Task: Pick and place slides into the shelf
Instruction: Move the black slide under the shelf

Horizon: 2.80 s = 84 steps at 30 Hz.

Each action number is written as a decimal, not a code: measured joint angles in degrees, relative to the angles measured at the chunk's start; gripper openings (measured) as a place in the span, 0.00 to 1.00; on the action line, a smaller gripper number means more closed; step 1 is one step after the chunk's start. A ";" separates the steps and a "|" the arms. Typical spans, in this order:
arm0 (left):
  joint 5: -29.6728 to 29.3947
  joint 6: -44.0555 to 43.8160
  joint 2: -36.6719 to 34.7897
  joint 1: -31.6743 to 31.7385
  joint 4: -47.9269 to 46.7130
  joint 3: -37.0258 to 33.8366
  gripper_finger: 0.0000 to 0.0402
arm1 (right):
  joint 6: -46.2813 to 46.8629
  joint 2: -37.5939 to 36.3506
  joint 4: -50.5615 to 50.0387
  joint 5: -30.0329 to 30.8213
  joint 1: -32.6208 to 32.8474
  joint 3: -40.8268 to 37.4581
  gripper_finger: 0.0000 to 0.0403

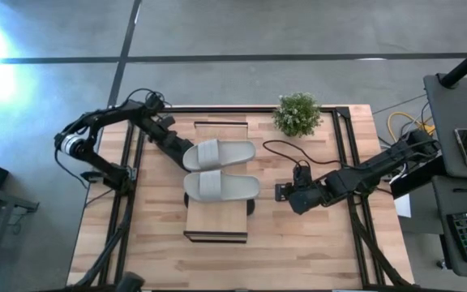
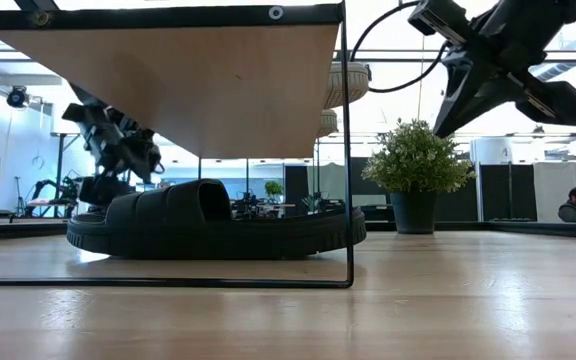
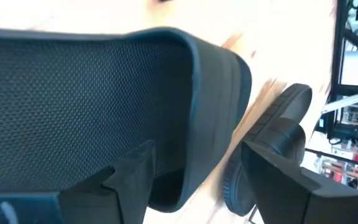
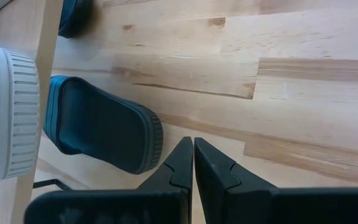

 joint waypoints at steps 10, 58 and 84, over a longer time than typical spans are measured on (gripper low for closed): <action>-0.79 2.80 4.22 -3.16 -0.09 0.18 0.31 | 0.00 0.02 -0.91 0.00 0.00 -0.06 0.02; -38.54 11.42 -8.67 -15.89 -26.12 4.50 0.34 | -1.55 0.02 -1.14 -0.46 0.04 -0.19 0.02; -62.71 -3.08 -12.33 -12.42 -30.57 8.13 0.19 | -2.11 0.02 -0.79 -0.48 0.04 -0.19 0.02</action>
